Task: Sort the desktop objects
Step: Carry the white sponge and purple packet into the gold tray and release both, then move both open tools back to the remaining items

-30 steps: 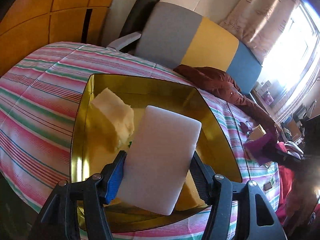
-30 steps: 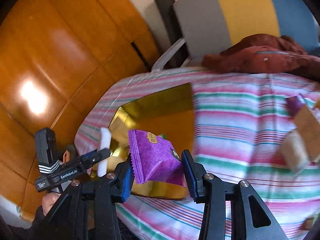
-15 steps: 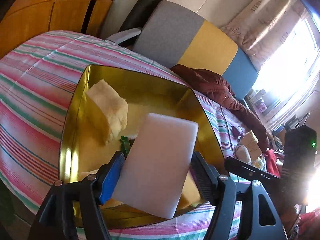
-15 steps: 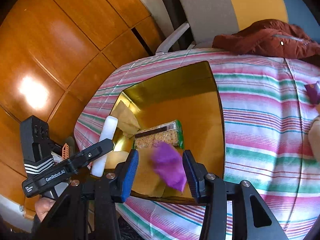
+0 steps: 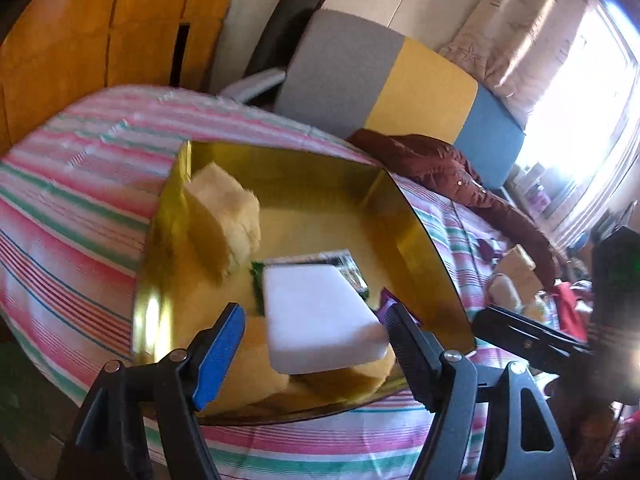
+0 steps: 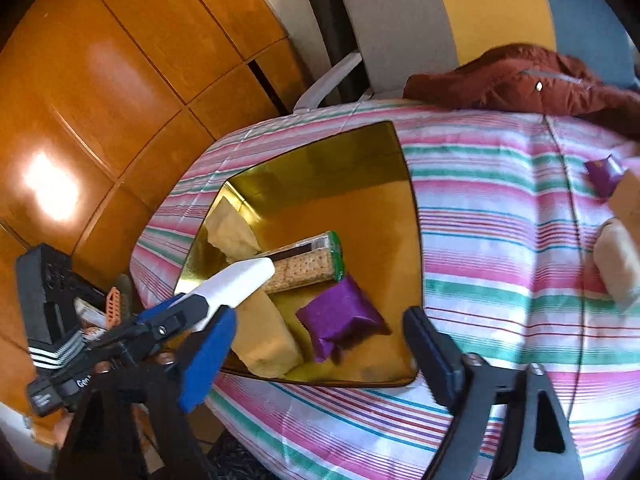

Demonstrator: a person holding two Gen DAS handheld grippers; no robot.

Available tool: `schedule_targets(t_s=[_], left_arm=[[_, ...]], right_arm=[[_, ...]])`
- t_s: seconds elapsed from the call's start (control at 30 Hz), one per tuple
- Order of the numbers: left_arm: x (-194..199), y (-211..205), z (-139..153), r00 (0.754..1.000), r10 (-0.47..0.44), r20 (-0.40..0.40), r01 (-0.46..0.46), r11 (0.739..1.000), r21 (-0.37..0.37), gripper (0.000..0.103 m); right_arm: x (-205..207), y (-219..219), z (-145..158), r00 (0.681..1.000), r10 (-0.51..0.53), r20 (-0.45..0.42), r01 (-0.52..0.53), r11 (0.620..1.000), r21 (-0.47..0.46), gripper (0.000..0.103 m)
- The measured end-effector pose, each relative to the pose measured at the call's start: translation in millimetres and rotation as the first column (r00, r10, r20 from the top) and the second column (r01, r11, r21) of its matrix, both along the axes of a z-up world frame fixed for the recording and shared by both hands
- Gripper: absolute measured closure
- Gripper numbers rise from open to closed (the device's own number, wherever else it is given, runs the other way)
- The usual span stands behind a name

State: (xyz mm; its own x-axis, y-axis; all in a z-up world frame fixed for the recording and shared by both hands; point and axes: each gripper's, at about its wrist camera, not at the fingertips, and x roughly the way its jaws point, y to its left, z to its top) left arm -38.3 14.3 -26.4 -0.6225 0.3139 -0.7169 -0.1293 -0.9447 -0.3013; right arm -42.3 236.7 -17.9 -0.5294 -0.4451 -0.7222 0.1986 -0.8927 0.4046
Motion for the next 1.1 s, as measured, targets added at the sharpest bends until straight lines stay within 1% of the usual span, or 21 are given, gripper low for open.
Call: schedule_targets(t_s=[0.1,0.17,0.2,0.23,0.3,0.33,0.4,0.47,0.53,0.57,0.63,0.7,0.77,0.87,0.93,1.03,1.1], left_arm=[[7,2,12,0.998,0.023,-0.063,-0.028,0.997,-0.076,0.029],[11,5,20,0.995,0.029,-0.100,-0.041,0.992,-0.118,0.029],[12,6,24,0.993,0.031,-0.115,-0.047,0.990,-0.134,0.029],[14,8,27,0.991,0.034,-0.133,-0.055,0.986,-0.156,0.029],[17,10,30,0.987,0.049,-0.156,-0.079,0.978,-0.194,0.029],[19,12,32,0.984,0.059,-0.166,-0.094,0.973,-0.210,0.029],[19,12,31,0.984,0.068,-0.163,-0.101,0.974,-0.202,0.030],[19,12,30,0.986,0.071,-0.150,-0.101,0.975,-0.199,0.031],[20,16,30,0.985,0.068,-0.158,-0.102,0.970,-0.219,0.031],[22,17,31,0.984,0.063,-0.167,-0.100,0.969,-0.227,0.031],[25,20,33,0.981,0.052,-0.185,-0.093,0.972,-0.217,0.031],[28,23,37,0.978,0.040,-0.202,-0.084,0.973,-0.214,0.031],[29,27,40,0.976,0.022,-0.216,-0.072,0.972,-0.224,0.031],[31,31,41,0.975,0.004,-0.220,-0.054,0.974,-0.219,0.031],[32,34,41,0.976,-0.007,-0.218,-0.043,0.973,-0.226,0.031],[33,39,40,0.977,-0.026,-0.210,-0.022,0.974,-0.225,0.030],[33,41,39,0.979,-0.037,-0.201,-0.007,0.977,-0.215,0.026]], right_arm=[[7,2,6,0.999,-0.007,-0.046,0.008,1.000,0.024,0.011],[11,2,9,0.997,-0.011,-0.075,0.014,0.999,0.041,0.008],[14,2,11,0.996,-0.017,-0.090,0.022,0.998,0.057,0.006],[17,2,12,0.994,-0.023,-0.106,0.031,0.997,0.074,0.001],[22,0,16,0.989,-0.031,-0.142,0.048,0.992,0.114,0.000],[25,-2,19,0.986,-0.028,-0.164,0.053,0.987,0.151,0.000],[31,-7,24,0.978,-0.019,-0.206,0.068,0.969,0.236,0.000],[37,-12,28,0.968,-0.015,-0.250,0.097,0.943,0.318,0.000],[41,-14,30,0.961,-0.002,-0.275,0.103,0.929,0.355,0.000],[43,-14,31,0.960,-0.004,-0.280,0.107,0.928,0.356,0.000],[44,-11,32,0.957,-0.024,-0.288,0.130,0.925,0.356,0.000],[41,-6,30,0.960,-0.054,-0.273,0.152,0.923,0.352,0.000],[39,2,28,0.964,-0.079,-0.256,0.161,0.934,0.318,0.000],[39,16,26,0.963,-0.120,-0.241,0.183,0.948,0.261,0.001],[40,26,25,0.958,-0.157,-0.241,0.216,0.946,0.241,0.001],[39,46,21,0.958,-0.215,-0.188,0.254,0.942,0.218,0.001],[39,62,17,0.958,-0.245,-0.150,0.271,0.944,0.186,0.001]])
